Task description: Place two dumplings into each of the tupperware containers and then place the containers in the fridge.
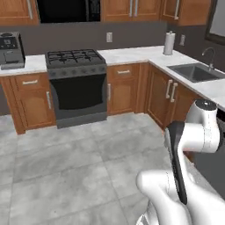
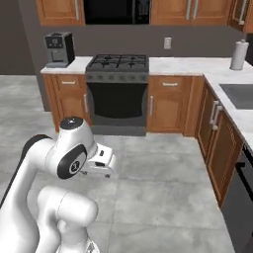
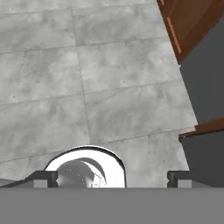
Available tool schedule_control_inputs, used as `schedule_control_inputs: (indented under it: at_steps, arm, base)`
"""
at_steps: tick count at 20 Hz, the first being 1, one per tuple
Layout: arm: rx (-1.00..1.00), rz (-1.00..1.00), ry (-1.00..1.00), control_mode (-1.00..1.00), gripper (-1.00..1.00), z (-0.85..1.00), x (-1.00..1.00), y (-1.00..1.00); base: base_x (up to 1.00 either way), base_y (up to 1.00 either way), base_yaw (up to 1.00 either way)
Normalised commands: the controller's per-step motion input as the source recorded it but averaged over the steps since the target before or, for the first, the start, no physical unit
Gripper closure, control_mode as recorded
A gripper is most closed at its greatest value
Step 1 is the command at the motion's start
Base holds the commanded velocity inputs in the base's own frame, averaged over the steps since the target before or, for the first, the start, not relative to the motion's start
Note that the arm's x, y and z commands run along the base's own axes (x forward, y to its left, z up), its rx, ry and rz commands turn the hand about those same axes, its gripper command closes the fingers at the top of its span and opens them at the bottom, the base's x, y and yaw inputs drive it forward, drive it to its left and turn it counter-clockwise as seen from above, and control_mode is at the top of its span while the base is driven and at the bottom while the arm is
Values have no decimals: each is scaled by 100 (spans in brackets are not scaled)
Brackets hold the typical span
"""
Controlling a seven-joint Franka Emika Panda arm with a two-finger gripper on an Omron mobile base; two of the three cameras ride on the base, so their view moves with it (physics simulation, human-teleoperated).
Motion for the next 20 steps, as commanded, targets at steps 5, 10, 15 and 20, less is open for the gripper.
schedule_control_inputs:
  at_steps: [5,10,15,20]
  arm:
    - [0,0,0,100,-100,0,0,0]
    - [0,0,0,100,-100,0,0,0]
    - [0,0,0,100,-100,0,0,0]
    - [0,0,0,100,-100,0,0,0]
  base:
    - [0,30,72]
    - [0,65,49]
    - [15,97,26]
    - [35,100,28]
